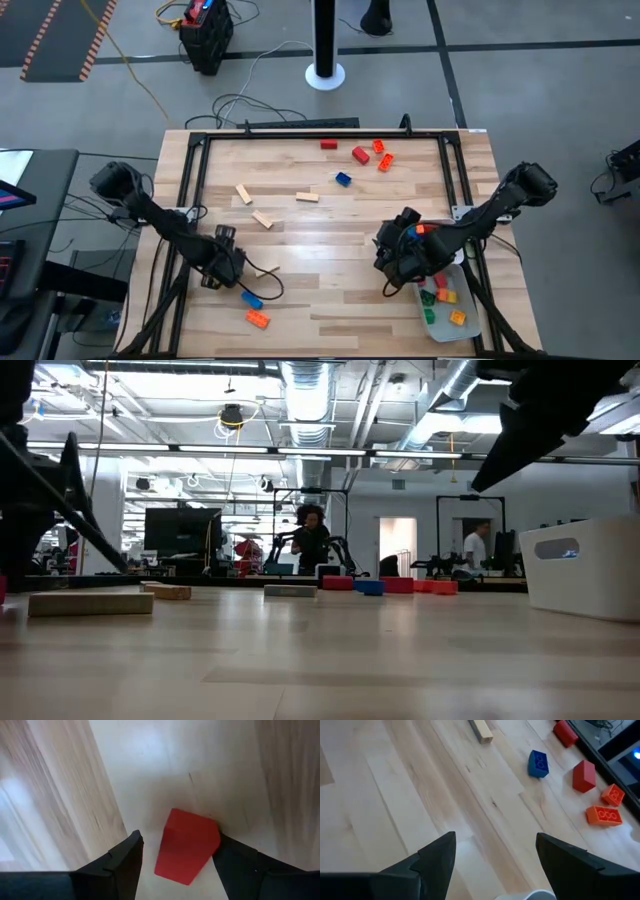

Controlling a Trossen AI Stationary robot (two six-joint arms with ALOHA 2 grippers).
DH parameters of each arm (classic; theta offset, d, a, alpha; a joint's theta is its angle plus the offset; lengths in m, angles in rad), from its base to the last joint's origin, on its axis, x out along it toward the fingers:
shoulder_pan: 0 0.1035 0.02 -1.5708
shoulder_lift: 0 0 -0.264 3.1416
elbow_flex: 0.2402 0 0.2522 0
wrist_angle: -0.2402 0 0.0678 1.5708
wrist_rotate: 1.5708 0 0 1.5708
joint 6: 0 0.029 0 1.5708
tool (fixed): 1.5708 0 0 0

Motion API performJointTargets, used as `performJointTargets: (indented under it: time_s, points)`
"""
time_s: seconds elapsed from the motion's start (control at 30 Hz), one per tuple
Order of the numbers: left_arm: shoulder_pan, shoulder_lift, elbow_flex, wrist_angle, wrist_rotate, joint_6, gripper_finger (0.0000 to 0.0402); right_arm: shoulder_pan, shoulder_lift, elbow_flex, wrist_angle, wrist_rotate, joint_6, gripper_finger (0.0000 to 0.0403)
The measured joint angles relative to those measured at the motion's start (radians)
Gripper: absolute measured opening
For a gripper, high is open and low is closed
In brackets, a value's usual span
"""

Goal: Sort blocks by size
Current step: Put the red block into the white bin

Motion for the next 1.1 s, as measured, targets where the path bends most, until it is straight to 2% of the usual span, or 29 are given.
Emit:
performJointTargets:
  time_s: [0.13, 0.3, 0.33, 0.47, 0.57, 0.7, 0.77, 0.87, 1.0, 1.1]
  points:
    - [-0.004, 0.04, 0.0, 0.002, -0.007, 0.018, 0.0206, 0.001, 0.0, 0.0, 0.005, 0.0, -0.001, 0.0302]
    - [-0.004, 0.034, -0.001, 0.012, 0.001, 0.021, 0.0126, 0.001, 0.0, 0.0, 0.011, 0.0, -0.001, 0.0302]
    - [-0.004, 0.027, -0.001, 0.016, 0.001, 0.018, 0.012, 0.003, 0.0, 0.0, 0.01, -0.003, -0.002, 0.0302]
    - [0.006, -0.01, 0.014, 0.017, -0.015, 0.004, 0.012, 0.018, -0.016, 0.019, -0.06, -0.029, 0.032, 0.0302]
    - [0.023, -0.074, 0.044, 0.026, -0.096, 0.005, 0.012, 0.038, -0.045, 0.026, -0.077, -0.006, 0.052, 0.0302]
    - [0.072, -0.169, 0.044, 0.077, -0.215, 0.049, 0.012, 0.07, -0.045, 0.017, -0.057, 0.07, 0.001, 0.0302]
    - [0.114, -0.213, 0.035, 0.184, -0.253, 0.101, 0.012, 0.078, -0.045, 0.004, -0.039, 0.093, -0.019, 0.0302]
    - [0.194, -0.246, 0.012, 0.38, -0.247, 0.22, 0.012, 0.078, -0.044, 0.002, -0.057, 0.09, 0.018, 0.0302]
    - [0.304, -0.223, 0.005, 0.679, -0.157, 0.367, 0.012, 0.074, -0.044, 0.002, -0.042, 0.09, 0.044, 0.0302]
    - [0.368, -0.174, 0.004, 0.863, -0.097, 0.437, 0.012, 0.075, -0.02, 0.002, 0.025, 0.103, -0.005, 0.0302]
